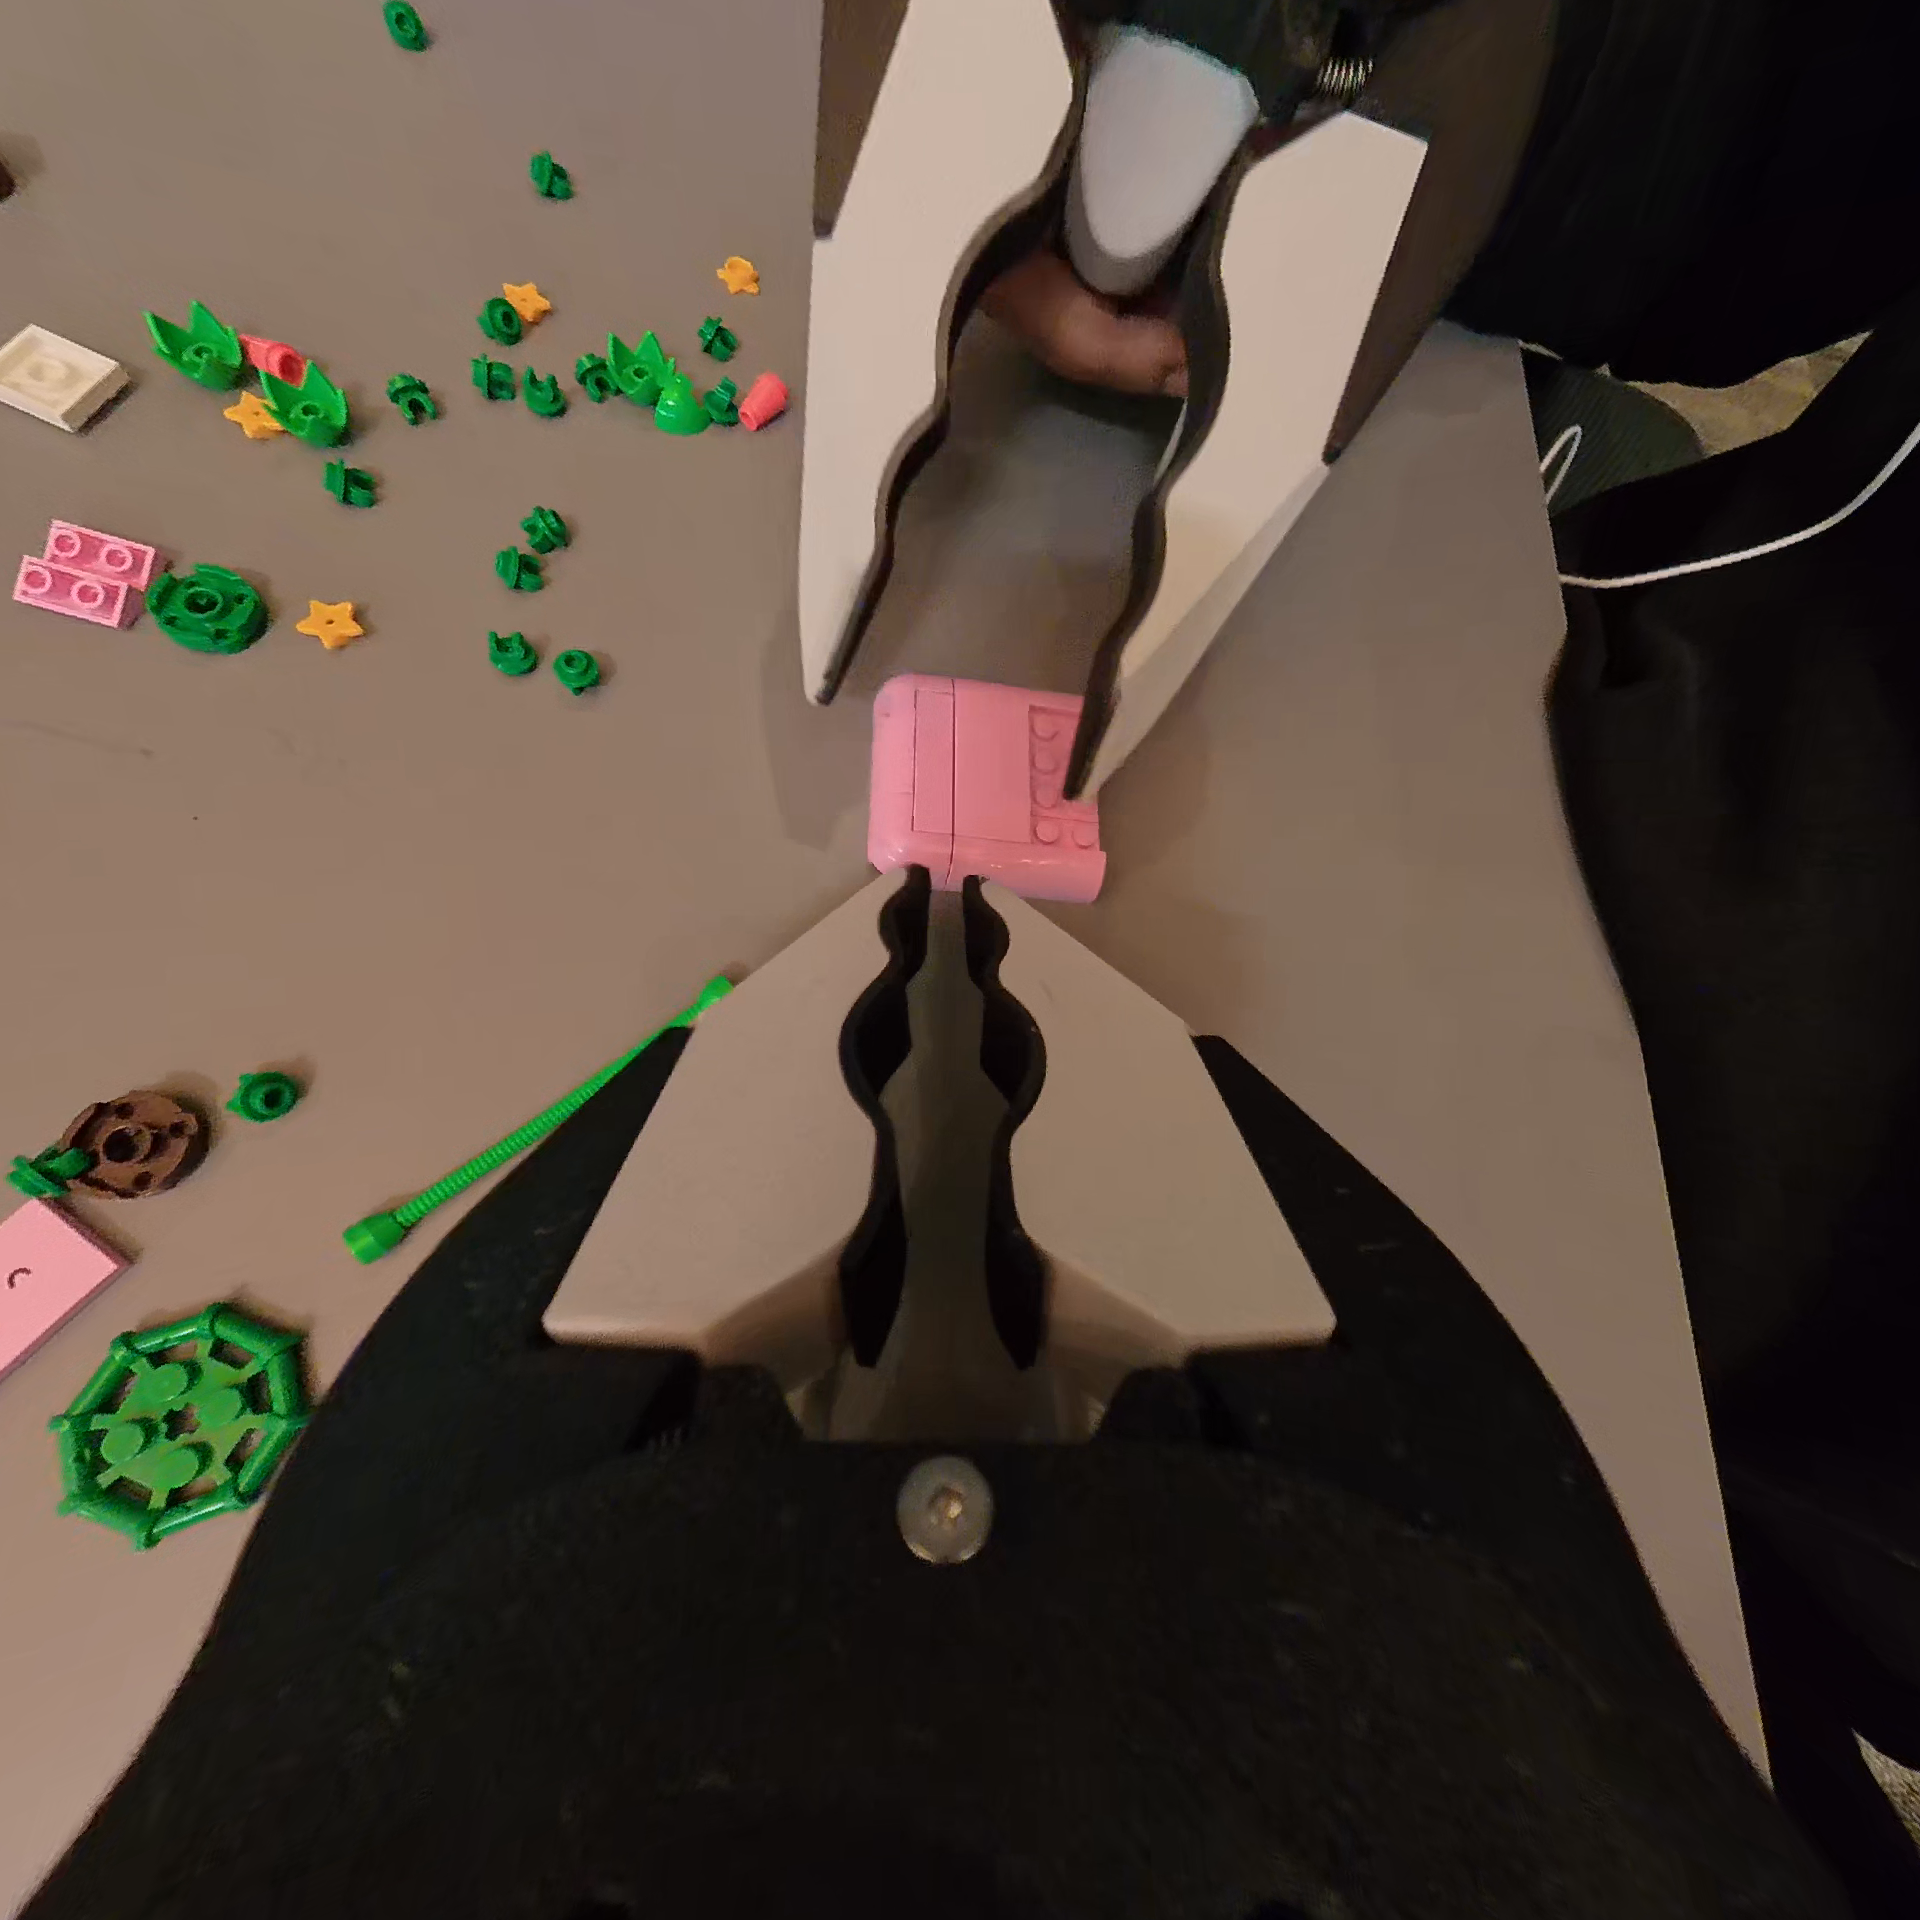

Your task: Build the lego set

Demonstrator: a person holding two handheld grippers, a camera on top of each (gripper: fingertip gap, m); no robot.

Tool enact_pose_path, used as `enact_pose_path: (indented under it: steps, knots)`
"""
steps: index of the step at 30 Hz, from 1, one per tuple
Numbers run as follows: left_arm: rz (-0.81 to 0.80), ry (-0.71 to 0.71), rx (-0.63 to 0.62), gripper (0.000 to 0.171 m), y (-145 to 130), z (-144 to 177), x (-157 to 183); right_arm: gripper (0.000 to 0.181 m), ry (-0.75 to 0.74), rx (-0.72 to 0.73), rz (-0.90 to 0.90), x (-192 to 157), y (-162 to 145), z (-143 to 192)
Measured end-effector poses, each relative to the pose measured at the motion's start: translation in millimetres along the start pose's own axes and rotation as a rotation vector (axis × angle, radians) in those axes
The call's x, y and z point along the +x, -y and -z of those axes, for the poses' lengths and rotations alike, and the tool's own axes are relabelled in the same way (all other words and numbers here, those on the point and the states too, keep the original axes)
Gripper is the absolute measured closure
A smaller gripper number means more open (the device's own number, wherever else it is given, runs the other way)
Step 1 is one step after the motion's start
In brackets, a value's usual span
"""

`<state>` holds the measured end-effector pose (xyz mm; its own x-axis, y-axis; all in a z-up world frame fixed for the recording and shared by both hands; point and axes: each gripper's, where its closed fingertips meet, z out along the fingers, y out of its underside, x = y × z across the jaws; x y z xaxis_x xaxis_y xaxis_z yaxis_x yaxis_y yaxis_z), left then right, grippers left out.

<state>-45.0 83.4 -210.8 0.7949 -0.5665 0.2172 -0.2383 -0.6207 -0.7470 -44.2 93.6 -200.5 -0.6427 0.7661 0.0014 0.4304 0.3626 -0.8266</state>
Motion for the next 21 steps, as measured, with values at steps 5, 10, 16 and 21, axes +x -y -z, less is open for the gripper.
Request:
enact_pose_path:
  steps: [5,10,16,21]
  knots:
    - [0.009,0.019,-0.011,0.152,-1,-2,-3,0.139,0.021,-0.069,0.007,-5,-9,-6]
    - [-0.01,0.025,-0.053,0.143,-5,-7,-1,0.148,0.047,-0.072,-0.002,-7,-8,-8]
    - [-0.019,0.008,-0.057,0.143,-4,-11,5,0.153,0.082,-0.076,-0.036,-7,-8,-8]
    - [-0.015,0.006,-0.055,0.144,-3,-11,5,0.154,0.099,-0.077,-0.053,-7,-8,-8]
